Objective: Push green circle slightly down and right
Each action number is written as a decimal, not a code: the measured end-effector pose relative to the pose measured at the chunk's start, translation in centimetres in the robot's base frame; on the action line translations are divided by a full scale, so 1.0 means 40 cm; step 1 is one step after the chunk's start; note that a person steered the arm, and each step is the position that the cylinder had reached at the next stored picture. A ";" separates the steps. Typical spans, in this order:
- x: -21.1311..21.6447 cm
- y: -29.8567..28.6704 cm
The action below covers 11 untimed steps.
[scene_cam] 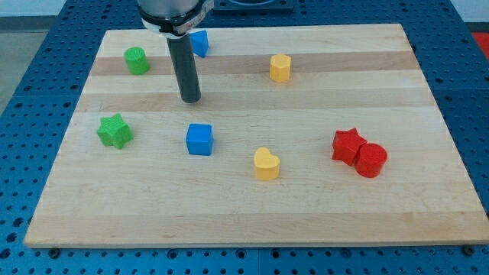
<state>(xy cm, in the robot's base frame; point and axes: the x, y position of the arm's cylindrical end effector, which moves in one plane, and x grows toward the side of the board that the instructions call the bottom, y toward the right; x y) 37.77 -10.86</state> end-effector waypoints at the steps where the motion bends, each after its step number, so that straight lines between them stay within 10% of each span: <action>1: -0.004 0.000; 6: -0.323 -0.234; 11: -0.150 -0.329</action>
<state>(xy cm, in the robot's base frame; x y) 31.77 -24.01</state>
